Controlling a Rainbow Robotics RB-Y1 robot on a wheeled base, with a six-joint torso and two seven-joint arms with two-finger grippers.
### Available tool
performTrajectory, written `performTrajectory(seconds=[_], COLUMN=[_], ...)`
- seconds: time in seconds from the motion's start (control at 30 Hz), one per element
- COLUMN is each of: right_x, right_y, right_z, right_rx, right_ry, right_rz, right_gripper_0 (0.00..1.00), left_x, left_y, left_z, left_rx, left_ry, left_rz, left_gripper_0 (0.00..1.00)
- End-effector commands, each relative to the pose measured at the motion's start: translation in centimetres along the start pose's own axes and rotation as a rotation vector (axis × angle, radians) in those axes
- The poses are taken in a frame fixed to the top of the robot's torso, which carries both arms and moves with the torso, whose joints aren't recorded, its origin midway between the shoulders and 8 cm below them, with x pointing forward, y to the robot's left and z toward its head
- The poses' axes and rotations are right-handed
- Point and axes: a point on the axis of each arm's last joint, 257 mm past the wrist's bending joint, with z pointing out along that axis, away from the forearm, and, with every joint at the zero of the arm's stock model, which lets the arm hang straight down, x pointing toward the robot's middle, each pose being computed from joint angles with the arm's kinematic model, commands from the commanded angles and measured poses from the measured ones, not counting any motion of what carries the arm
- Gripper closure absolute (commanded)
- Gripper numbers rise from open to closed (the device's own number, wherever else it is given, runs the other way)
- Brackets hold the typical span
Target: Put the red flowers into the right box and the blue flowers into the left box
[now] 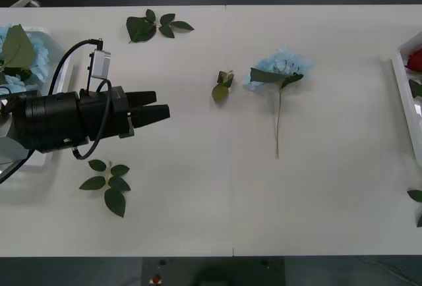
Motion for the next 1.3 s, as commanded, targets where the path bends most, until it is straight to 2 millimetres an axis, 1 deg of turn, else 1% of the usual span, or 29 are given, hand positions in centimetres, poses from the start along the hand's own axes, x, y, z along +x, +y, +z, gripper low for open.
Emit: performTrajectory(seconds=[0.03,0.1,0.2,0.27,0.3,0.33,0.37,0.4,0.43,0.47,0.5,0.6,0.67,0.73,0.8,0.83,0.9,0.93,1.0,1.03,1.07,1.1,1.13,1.17,1.2,1.23,1.3], right_x=[1.1,2.0,2.6,2.7,2.7,2.8,2.8,2.9,2.9,2.9,2.8,2.3,1.5,0.7,-0.6,-0.9,-2.2,-2.5,-3.7,-3.9,-4.5,-4.7,-5.5,-5.6,-6.0,-6.3,-7.8], right_y=[1.1,1.2,1.2,1.1,1.1,1.0,0.9,1.0,1.3,1.3,1.5,2.4,3.6,4.3,5.2,5.5,7.1,7.5,10.0,10.6,12.0,12.7,14.2,15.6,16.7,17.4,19.8], right_z=[1.5,2.0,2.3,2.3,2.3,2.2,2.2,2.2,2.2,2.1,1.9,1.4,0.4,-0.7,-2.5,-3.0,-4.8,-5.3,-7.1,-7.5,-8.5,-8.9,-9.9,-10.7,-11.5,-11.9,-13.5], right_rx=[0.009,0.015,0.018,0.018,0.019,0.023,0.023,0.019,0.009,0.005,-0.005,-0.052,-0.116,-0.169,-0.249,-0.27,-0.368,-0.393,-0.504,-0.529,-0.582,-0.606,-0.65,-0.683,-0.697,-0.706,-0.713], right_ry=[-0.03,-0.036,-0.042,-0.04,-0.039,-0.038,-0.038,-0.032,-0.025,-0.021,-0.017,-0.005,0.011,0.02,0.023,0.022,0.016,0.014,0.008,0.007,0.006,0.01,0.005,0.036,0.069,0.078,0.095], right_rz=[0.064,0.077,0.09,0.083,0.078,0.069,0.066,0.063,0.054,0.053,0.049,0.049,0.05,0.059,0.084,0.093,0.137,0.147,0.17,0.172,0.178,0.175,0.169,0.186,0.224,0.232,0.234], right_gripper_0=[1.0,1.0,1.0,0.78,0.58,0.41,0.33,0.2,0.12,0.11,0.07,0.01,0.0,0.0,0.0,0.0,0.0,0.0,0.0,0.0,0.0,0.0,0.0,0.0,0.0,0.0,0.0], left_x=[-2.0,-2.0,-1.8,-1.8,-1.7,-1.7,-1.7,-1.7,-1.7,-1.7,-1.8,-1.7,-1.8,-1.8,-1.9,-1.9,-1.9,-1.9,-1.9,-1.9,-1.9,-1.9,-1.9,-1.9,-1.9,-1.9,-1.9], left_y=[-1.2,-1.1,-1.1,-1.1,-1.0,-1.0,-1.1,-1.0,-1.0,-1.1,-1.1,-1.1,-1.1,-1.1,-1.0,-0.9,-0.9,-0.9,-0.9,-1.0,-0.9,-0.9,-1.0,-0.9,-0.9,-0.9,-0.9], left_z=[0.5,0.5,0.5,0.5,0.4,0.4,0.4,0.4,0.4,0.5,0.5,0.5,0.6,0.6,0.6,0.6,0.6,0.6,0.6,0.6,0.6,0.6,0.6,0.6,0.6,0.6,0.6], left_rx=[0.024,0.022,0.021,0.022,0.02,0.02,0.021,0.02,0.02,0.021,0.023,0.023,0.022,0.02,0.015,0.015,0.013,0.013,0.015,0.015,0.015,0.015,0.016,0.014,0.015,0.015,0.015], left_ry=[-0.033,-0.034,-0.033,-0.034,-0.032,-0.032,-0.032,-0.032,-0.032,-0.033,-0.035,-0.035,-0.039,-0.041,-0.043,-0.045,-0.044,-0.044,-0.045,-0.045,-0.045,-0.045,-0.046,-0.044,-0.045,-0.045,-0.045], left_rz=[0.026,0.025,0.022,0.021,0.022,0.024,0.025,0.027,0.028,0.028,0.028,0.028,0.026,0.026,0.031,0.029,0.031,0.03,0.031,0.029,0.032,0.032,0.032,0.031,0.032,0.031,0.032], left_gripper_0=[0.0,0.0,0.0,0.0,0.0,0.0,0.0,0.0,0.0,0.0,0.0,0.0,0.0,0.0,0.0,0.0,0.0,0.0,0.0,0.0,0.0,0.0,0.0,0.0,0.0,0.0,0.0])
